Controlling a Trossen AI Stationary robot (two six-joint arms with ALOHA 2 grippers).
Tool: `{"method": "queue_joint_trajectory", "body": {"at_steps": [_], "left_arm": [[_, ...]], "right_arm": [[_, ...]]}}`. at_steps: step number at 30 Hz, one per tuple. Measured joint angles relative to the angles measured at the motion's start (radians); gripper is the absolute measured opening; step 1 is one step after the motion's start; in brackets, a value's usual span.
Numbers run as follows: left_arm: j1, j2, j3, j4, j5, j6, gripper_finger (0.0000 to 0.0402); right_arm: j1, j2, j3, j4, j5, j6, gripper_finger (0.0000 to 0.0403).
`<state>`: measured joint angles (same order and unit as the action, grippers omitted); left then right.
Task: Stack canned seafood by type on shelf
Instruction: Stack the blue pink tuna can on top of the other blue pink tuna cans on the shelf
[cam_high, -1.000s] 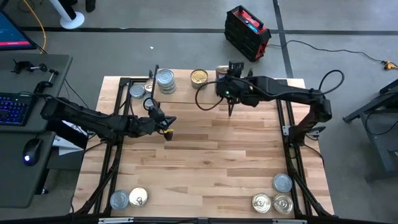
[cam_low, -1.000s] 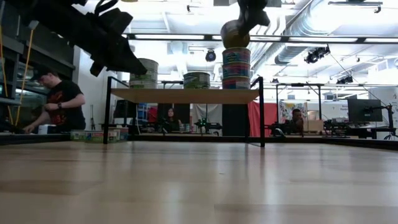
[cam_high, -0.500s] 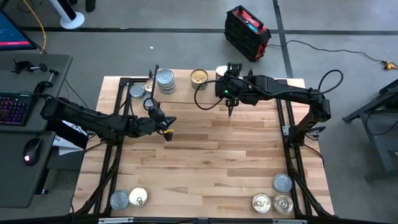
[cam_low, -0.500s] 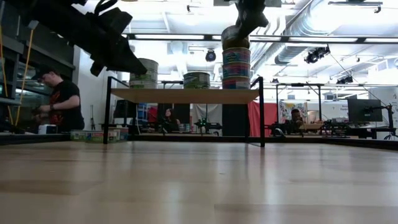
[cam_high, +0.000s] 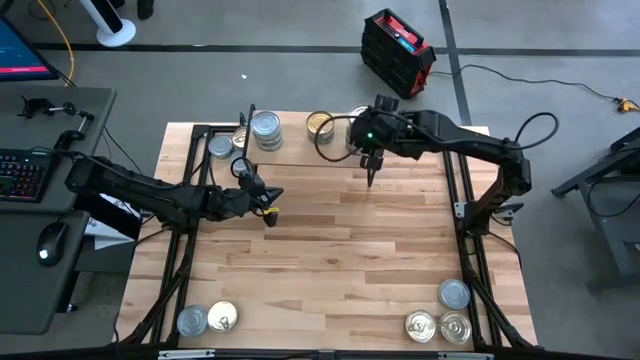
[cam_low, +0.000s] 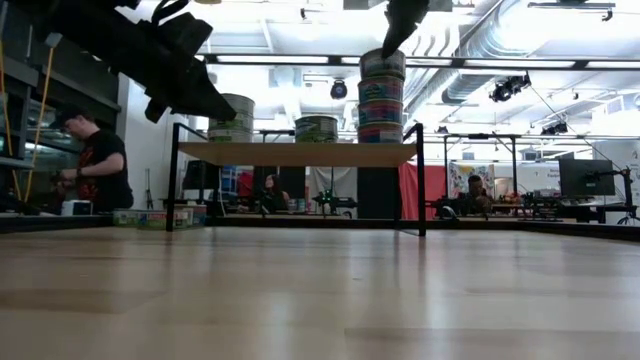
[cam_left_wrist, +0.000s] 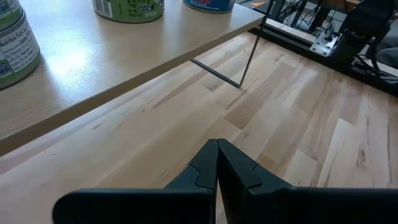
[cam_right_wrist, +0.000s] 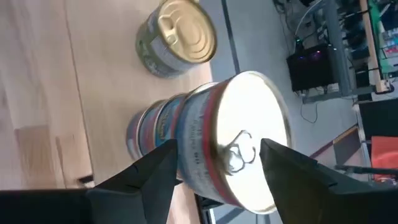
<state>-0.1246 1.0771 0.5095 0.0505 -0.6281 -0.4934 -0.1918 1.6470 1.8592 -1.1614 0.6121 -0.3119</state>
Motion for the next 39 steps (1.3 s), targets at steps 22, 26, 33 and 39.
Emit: {"method": "queue_joint_trajectory", "body": {"at_steps": [22,26,33,39], "left_arm": [[-0.003,-0.05,0.0,0.132,0.24,-0.03,0.0],[-0.003,-0.062,0.013,0.243,0.304,0.008,0.0],[-0.04,-0.025,0.173,-0.092,0.397,0.113,0.0],[-0.096,-0.003,0.205,-0.167,0.37,0.086,0.0]], "right_arm": [[0.015,-0.019,0.088,0.051,-0.313,0.117,0.0218],[0.044,-0.023,0.073,0.011,-0.413,0.203,0.0213],[0.146,-0.037,-0.159,0.022,-0.605,0.281,0.0155],[0.297,-0.15,-0.581,0.245,-0.817,0.511,0.0066]]}}
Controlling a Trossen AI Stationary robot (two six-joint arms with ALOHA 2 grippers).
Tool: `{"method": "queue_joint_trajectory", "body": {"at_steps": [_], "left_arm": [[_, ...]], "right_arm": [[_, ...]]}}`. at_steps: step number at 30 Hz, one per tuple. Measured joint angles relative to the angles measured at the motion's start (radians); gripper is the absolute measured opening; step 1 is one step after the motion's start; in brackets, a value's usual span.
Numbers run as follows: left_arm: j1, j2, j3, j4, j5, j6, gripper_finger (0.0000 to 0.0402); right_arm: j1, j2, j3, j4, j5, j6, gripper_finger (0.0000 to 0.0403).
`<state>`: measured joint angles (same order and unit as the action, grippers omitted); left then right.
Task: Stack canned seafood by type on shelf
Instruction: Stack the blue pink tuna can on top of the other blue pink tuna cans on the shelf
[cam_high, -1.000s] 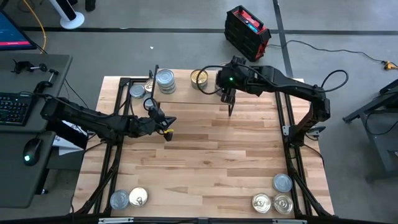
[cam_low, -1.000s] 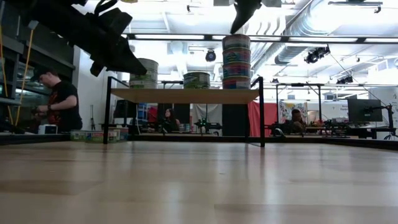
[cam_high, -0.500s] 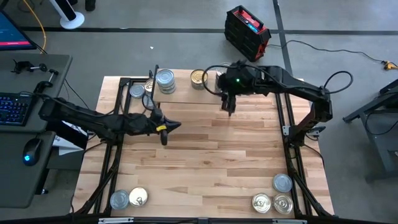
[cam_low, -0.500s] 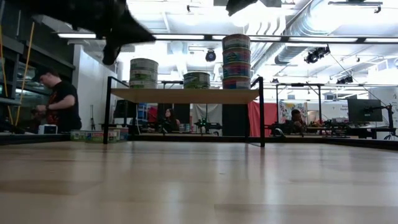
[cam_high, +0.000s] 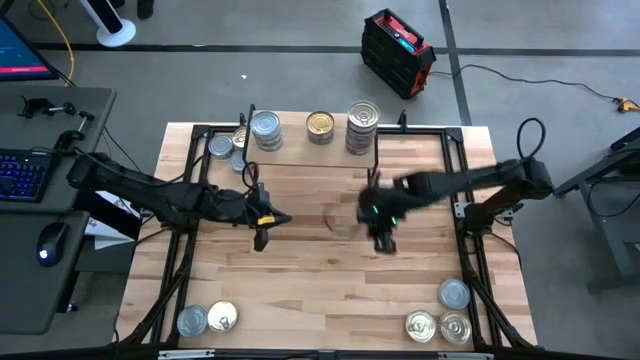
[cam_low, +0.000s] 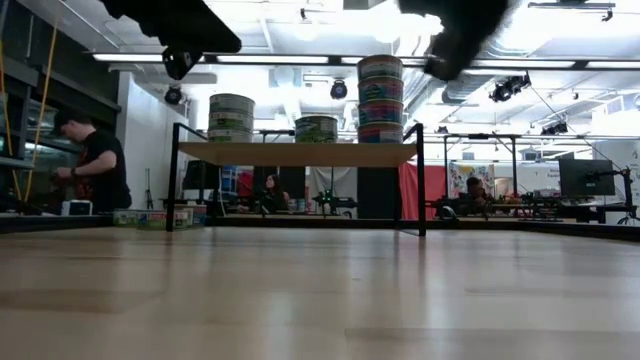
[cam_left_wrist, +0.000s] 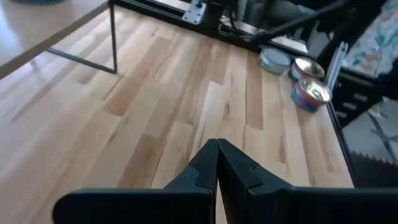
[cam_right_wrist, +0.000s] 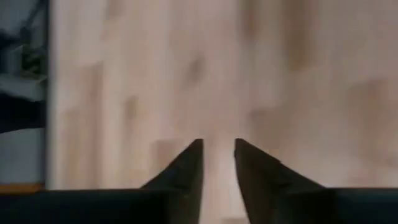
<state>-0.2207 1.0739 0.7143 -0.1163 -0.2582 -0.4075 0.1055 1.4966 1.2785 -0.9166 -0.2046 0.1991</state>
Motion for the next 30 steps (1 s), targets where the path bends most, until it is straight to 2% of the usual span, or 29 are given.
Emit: {"method": "queue_joint_trajectory", "body": {"at_steps": [4,9,13,16,21,30], "left_arm": [[-0.01,0.04,0.0,0.043,-0.028,-0.055,0.0],[-0.01,0.161,0.0,0.257,-0.001,-0.069,0.0],[-0.019,0.291,0.006,0.459,0.041,-0.067,0.0],[-0.041,0.378,0.052,0.458,0.043,-0.039,0.0],[-0.099,0.481,0.173,0.312,0.043,0.047,0.0],[-0.148,0.509,0.203,0.261,0.035,0.119,0.0]], "right_arm": [[0.159,-0.121,-0.244,0.196,-0.05,0.288,0.001],[0.409,-0.225,-0.432,0.408,-0.07,0.696,0.0012],[0.599,-0.219,-0.476,0.532,-0.06,0.869,0.0002],[0.692,-0.17,-0.465,0.571,-0.057,0.908,0.0001],[0.768,-0.039,-0.417,0.61,-0.082,0.878,0.0],[0.757,0.167,-0.285,0.429,-0.076,0.824,0.0]]}}
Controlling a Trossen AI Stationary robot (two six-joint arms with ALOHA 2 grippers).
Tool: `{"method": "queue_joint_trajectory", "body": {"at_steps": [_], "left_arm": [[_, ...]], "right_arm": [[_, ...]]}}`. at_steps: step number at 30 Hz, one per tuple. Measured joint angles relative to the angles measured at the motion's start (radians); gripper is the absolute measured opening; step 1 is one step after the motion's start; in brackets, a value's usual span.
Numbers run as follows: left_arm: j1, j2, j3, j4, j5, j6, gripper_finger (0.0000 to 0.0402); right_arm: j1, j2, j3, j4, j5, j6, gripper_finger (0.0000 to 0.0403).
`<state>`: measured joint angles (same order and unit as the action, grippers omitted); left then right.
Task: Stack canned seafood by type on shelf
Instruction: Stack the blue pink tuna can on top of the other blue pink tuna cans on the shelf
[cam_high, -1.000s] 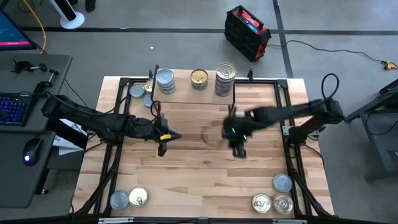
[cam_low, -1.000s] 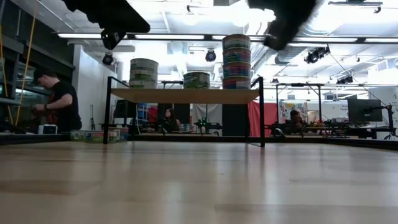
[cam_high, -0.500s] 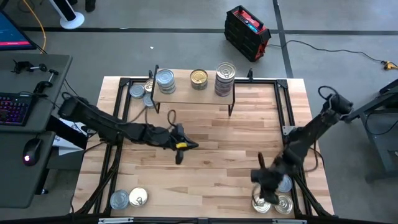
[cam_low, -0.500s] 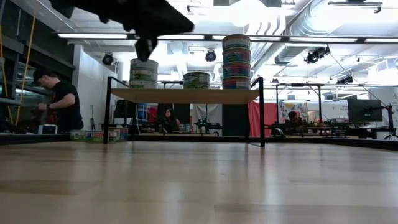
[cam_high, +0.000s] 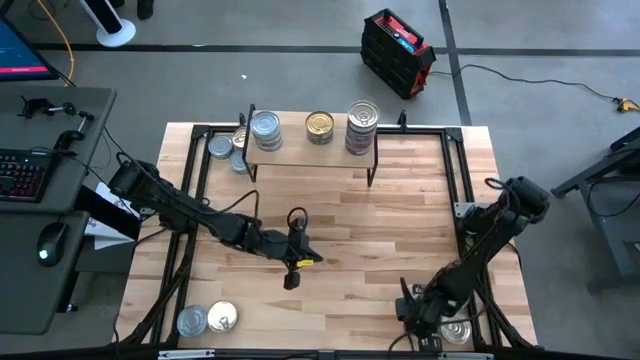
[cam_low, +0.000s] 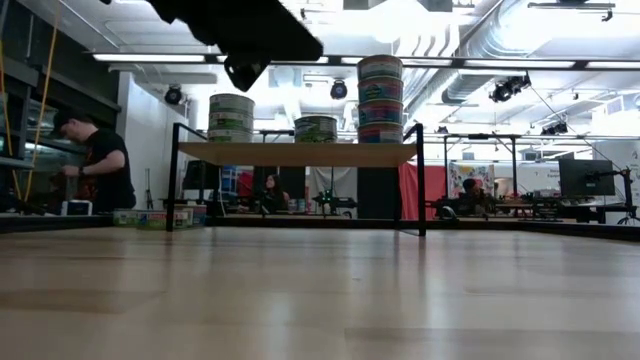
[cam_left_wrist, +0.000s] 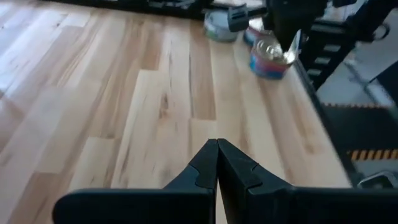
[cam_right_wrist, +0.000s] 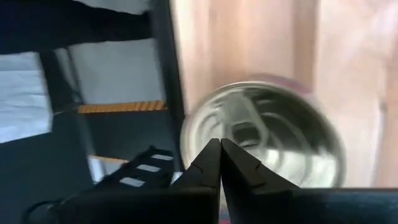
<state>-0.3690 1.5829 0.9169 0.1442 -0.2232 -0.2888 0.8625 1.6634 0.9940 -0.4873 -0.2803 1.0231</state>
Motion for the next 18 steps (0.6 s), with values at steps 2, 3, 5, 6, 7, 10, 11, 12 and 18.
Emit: {"method": "queue_joint_trajectory", "body": {"at_steps": [2,3,5,6,7,10,11,12,18], "left_arm": [[-0.007,0.0,0.0,-0.018,-0.004,0.017,0.0],[-0.012,0.0,0.0,-0.023,-0.004,0.029,0.0],[-0.03,0.0,0.0,-0.029,-0.007,0.046,0.0],[-0.044,0.0,0.0,-0.03,-0.007,0.053,0.0],[-0.06,0.0,0.0,-0.029,-0.012,0.062,0.0],[-0.112,0.006,0.0,-0.025,-0.058,0.096,0.0],[-0.129,0.009,-0.001,-0.027,-0.075,0.106,0.0],[-0.146,0.016,-0.002,-0.03,-0.09,0.114,0.0],[-0.186,0.093,-0.002,0.012,-0.13,0.117,0.0]], "right_arm": [[-0.011,0.038,0.029,-0.03,-0.006,-0.01,0.0],[-0.019,0.056,0.044,-0.043,-0.009,-0.013,0.0],[-0.04,0.093,0.074,-0.069,-0.012,-0.027,0.0],[-0.055,0.111,0.093,-0.078,-0.008,-0.042,0.0],[-0.072,0.127,0.113,-0.086,0.003,-0.067,0.0],[-0.137,0.165,0.182,-0.093,0.101,-0.151,0.0],[-0.162,0.177,0.207,-0.095,0.144,-0.178,0.0],[-0.188,0.189,0.232,-0.101,0.186,-0.203,0.0],[-0.347,0.282,0.393,-0.083,0.307,-0.398,0.0]]}}
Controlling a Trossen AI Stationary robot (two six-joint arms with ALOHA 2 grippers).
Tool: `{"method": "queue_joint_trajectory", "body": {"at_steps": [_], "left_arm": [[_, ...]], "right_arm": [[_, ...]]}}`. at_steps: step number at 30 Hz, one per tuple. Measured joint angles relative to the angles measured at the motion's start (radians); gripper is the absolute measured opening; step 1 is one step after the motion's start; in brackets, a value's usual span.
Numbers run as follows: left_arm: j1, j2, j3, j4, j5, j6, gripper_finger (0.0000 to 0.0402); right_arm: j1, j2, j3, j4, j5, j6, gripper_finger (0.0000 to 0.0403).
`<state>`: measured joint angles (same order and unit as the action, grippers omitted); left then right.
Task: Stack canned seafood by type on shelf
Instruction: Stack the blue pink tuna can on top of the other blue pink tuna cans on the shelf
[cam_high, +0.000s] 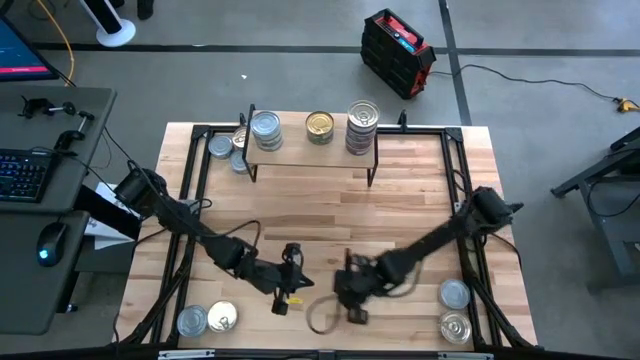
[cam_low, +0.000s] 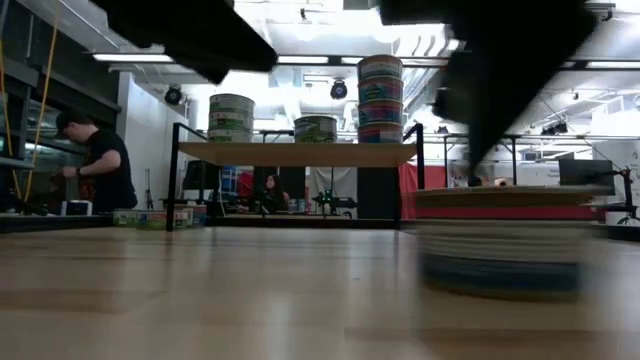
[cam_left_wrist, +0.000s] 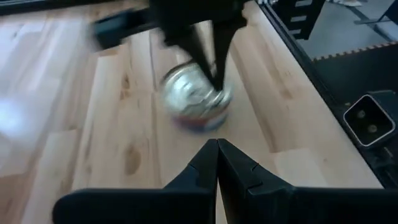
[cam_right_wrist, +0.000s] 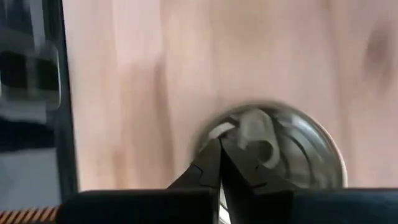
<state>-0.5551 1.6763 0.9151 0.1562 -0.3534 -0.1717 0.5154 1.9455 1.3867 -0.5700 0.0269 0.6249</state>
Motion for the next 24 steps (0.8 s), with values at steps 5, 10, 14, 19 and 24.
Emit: {"method": "queue_joint_trajectory", "body": {"at_steps": [5,10,14,19,24], "left_arm": [[0.006,0.067,0.0,0.051,0.001,-0.008,0.0],[0.013,0.069,0.0,0.069,-0.046,-0.032,0.0],[0.045,0.085,0.001,0.129,-0.056,-0.018,0.0],[0.088,0.147,0.0,0.202,-0.053,-0.051,0.0],[0.11,0.197,0.0,0.265,-0.043,-0.062,0.0]], "right_arm": [[-0.098,0.091,0.163,0.001,-0.004,-0.177,0.0],[-0.128,0.075,0.291,-0.203,0.031,-0.267,0.0],[-0.089,0.025,0.279,-0.336,0.071,-0.284,0.0],[0.0,-0.091,0.065,-0.293,0.074,-0.147,0.0],[0.103,-0.226,-0.232,0.046,0.097,0.072,0.0]]}}
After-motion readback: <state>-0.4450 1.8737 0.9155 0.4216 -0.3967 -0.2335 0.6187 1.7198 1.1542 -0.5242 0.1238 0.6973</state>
